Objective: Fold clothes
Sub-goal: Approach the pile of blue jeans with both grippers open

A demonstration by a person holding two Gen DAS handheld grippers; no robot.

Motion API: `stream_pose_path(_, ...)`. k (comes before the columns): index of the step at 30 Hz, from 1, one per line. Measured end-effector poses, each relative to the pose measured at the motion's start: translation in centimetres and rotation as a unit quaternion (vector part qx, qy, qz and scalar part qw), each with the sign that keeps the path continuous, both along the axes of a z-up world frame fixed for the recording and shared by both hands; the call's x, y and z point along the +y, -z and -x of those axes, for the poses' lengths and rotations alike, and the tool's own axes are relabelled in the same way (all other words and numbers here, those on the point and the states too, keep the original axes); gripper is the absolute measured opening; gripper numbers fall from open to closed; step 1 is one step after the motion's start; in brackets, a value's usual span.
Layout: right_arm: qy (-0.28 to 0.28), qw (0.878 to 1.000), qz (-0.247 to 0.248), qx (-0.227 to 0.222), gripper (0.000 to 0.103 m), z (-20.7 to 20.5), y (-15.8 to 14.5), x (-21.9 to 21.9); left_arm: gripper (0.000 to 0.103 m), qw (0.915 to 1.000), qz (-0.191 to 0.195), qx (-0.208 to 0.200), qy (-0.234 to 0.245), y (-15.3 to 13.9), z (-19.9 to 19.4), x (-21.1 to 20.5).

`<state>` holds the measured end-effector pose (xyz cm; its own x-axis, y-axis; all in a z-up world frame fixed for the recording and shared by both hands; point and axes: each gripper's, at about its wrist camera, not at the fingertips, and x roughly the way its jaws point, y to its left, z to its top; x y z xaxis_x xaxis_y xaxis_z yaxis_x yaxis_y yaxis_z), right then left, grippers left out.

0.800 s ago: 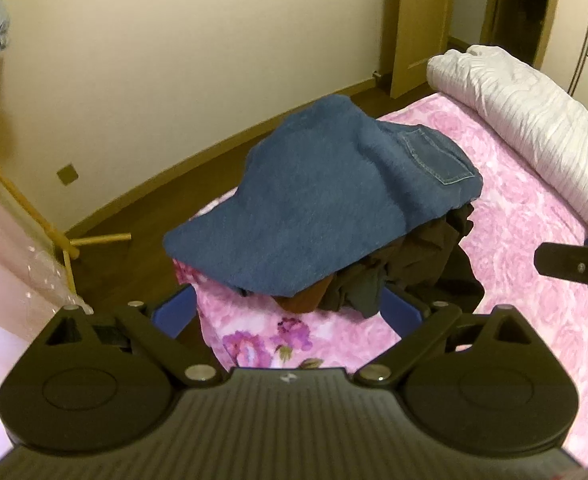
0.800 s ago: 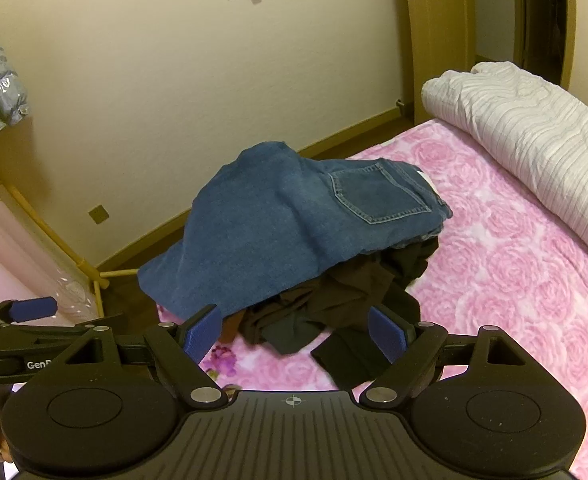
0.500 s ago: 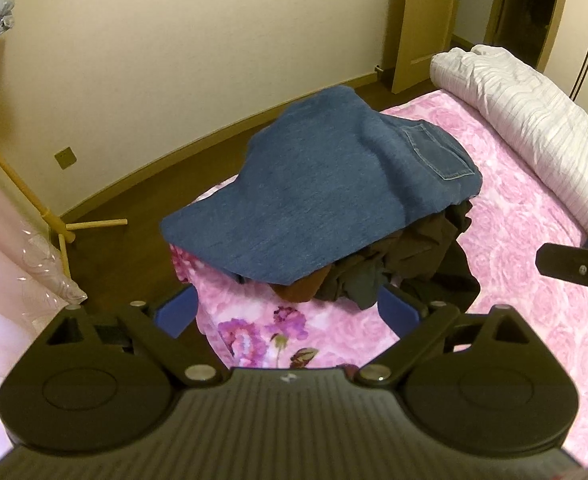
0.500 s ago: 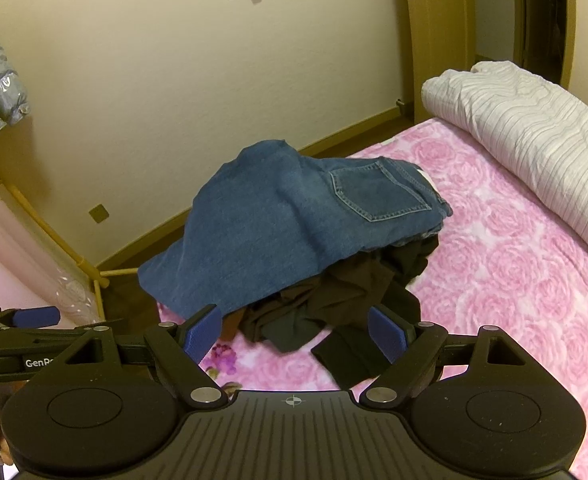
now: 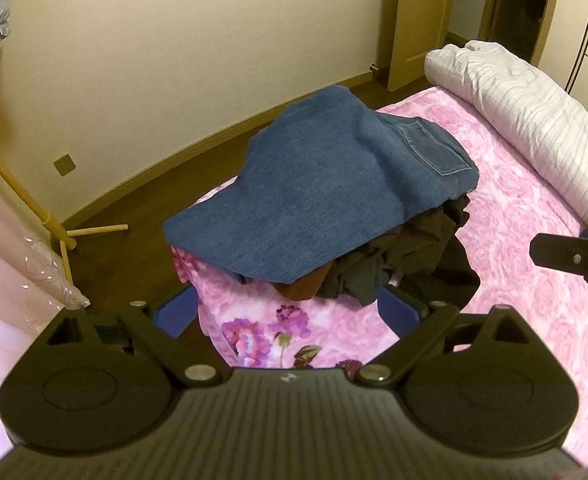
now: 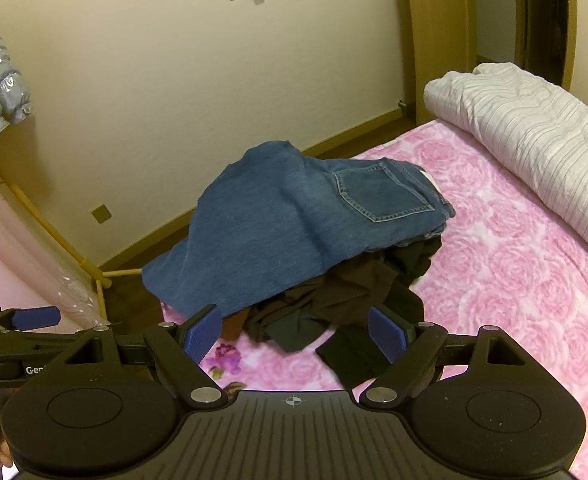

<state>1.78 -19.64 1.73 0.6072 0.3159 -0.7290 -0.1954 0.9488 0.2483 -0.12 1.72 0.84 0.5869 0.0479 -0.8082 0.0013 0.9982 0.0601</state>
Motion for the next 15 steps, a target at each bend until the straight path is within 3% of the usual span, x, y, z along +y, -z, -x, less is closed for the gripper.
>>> stream_pose_path(15, 0.007, 1.000, -0.002, 0.000, 0.083, 0.25, -0.07, -0.72, 0.095, 0.9999, -0.003, 0.000, 0.013, -0.10, 0.26, -0.89)
